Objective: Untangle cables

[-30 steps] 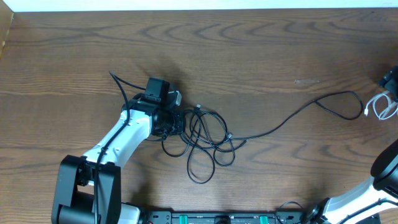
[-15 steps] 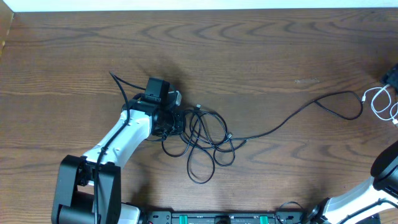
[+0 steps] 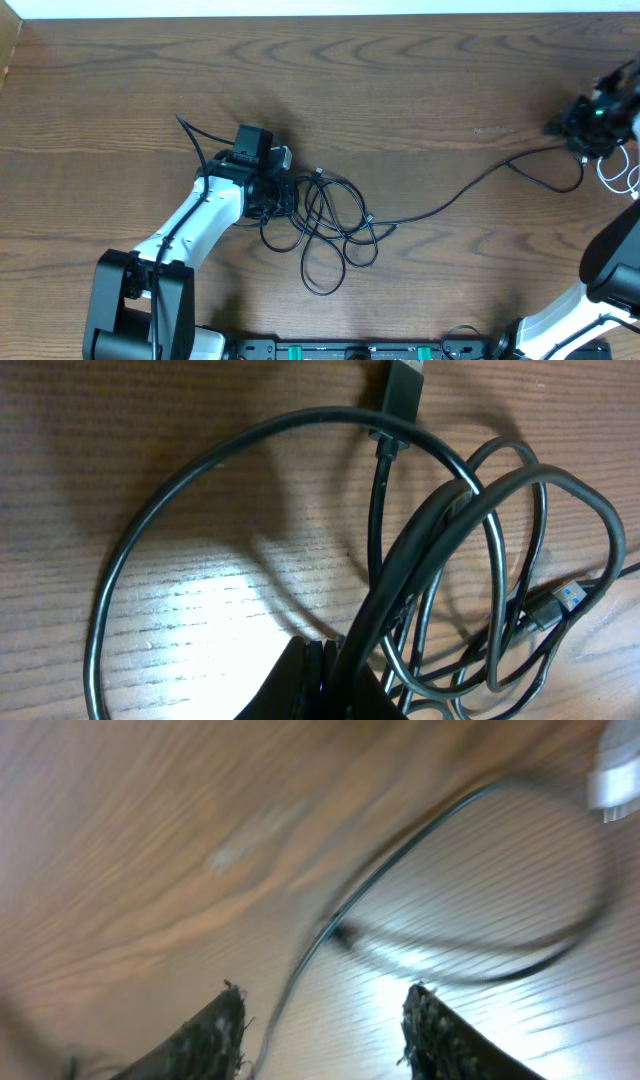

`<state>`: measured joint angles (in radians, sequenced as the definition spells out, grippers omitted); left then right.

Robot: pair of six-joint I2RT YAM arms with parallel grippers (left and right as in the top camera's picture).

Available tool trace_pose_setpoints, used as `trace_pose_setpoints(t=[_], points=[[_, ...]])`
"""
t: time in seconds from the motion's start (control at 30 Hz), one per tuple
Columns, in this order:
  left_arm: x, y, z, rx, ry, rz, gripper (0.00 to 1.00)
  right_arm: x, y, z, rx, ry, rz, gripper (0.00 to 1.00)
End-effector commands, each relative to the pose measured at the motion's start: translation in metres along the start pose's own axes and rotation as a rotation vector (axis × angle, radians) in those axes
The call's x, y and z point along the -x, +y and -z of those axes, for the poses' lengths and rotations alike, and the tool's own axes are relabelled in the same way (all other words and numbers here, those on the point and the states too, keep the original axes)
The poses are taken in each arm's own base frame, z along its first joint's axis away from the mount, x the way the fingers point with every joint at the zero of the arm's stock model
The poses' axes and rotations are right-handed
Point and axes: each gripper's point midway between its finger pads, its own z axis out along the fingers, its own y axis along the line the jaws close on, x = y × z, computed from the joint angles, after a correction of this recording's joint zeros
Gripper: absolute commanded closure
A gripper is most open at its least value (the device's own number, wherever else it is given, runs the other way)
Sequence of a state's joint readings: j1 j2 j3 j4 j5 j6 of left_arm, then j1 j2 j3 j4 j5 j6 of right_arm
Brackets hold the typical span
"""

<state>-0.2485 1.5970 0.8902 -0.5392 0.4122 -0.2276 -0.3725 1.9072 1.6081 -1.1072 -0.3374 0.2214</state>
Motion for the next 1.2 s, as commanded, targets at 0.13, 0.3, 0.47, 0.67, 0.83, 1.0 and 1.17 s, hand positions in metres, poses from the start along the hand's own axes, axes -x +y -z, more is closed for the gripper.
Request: trace_pose_setpoints(t=[0.13,0.3,0.47,0.67,0.83,1.0,1.17], points=[[0.0,0.003,0.001,0.012,-0.006,-0.018,0.92,-0.057,0.061,-0.011,0.091,0.188,0.091,0.49],[0.0,0.003,0.001,0.012,-0.006,-0.018,0.92,-0.099,0.095,-0.027,0.069,0.283,0.211,0.5],[0.0,0.003,0.001,0.013,-0.007,-0.017,0.92,-0.14,0.124,-0.06,0.05,0.325,0.349,0.45],[0.0,0.003,0.001,0.013,-0.007,-0.018,0.92,-0.189,0.154,-0.094,0.07,0.353,0.494,0.34],[0.0,0.003,0.001,0.013,-0.007,-0.017,0.92,-0.235,0.18,-0.114,0.105,0.364,0.651,0.31],[0.0,0.003,0.001,0.012,-0.007,-0.017,0.92,-0.272,0.201,-0.127,0.077,0.321,0.82,0.39],[0.0,0.003,0.001,0.013,-0.007,-0.017,0.92,-0.28,0.204,-0.134,-0.045,0.215,0.87,0.5]])
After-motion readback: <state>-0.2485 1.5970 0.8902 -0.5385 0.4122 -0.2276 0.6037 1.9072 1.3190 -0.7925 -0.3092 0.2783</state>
